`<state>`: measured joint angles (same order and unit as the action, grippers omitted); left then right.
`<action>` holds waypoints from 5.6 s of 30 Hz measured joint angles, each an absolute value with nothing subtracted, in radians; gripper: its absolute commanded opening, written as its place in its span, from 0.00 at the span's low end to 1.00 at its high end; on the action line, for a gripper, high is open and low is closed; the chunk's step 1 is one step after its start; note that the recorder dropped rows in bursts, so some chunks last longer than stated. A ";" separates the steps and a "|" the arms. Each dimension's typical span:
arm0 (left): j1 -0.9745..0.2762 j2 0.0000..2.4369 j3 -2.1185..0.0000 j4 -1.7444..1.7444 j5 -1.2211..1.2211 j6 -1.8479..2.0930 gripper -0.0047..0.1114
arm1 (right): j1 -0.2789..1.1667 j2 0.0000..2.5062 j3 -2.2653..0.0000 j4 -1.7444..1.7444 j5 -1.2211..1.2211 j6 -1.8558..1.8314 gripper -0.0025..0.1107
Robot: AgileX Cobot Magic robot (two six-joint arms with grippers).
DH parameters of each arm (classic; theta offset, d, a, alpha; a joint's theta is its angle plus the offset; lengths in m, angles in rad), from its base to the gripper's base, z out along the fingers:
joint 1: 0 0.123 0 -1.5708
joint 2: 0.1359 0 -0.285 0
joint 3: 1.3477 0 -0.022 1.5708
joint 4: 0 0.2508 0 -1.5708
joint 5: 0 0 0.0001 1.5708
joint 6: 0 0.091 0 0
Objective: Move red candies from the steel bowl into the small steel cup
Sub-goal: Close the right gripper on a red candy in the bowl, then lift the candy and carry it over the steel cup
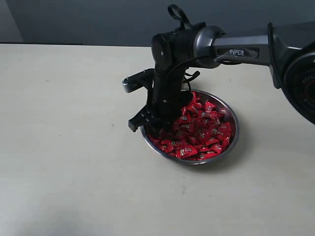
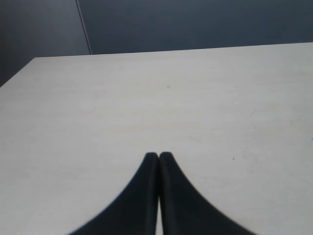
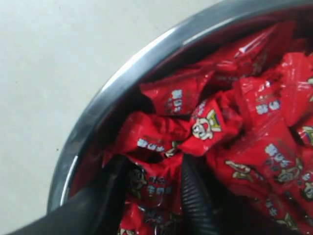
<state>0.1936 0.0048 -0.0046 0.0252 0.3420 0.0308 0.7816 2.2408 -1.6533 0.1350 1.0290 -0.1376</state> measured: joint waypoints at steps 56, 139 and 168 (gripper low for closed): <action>0.194 0.005 -0.005 0.025 0.342 0.031 0.04 | 0.782 2.203 -1.651 0.139 1.058 -0.072 0.39; 0.194 0.005 -0.005 0.025 0.342 0.031 0.04 | 0.665 2.116 -1.802 -0.149 0.808 0.151 0.02; 0.194 0.005 -0.005 0.025 0.342 0.031 0.04 | 0.589 2.335 -2.019 -0.032 0.893 0.105 0.02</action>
<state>0.1936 0.0048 -0.0046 0.0252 0.3420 0.0308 0.5895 2.3351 -2.0189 -0.0317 0.8934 0.1055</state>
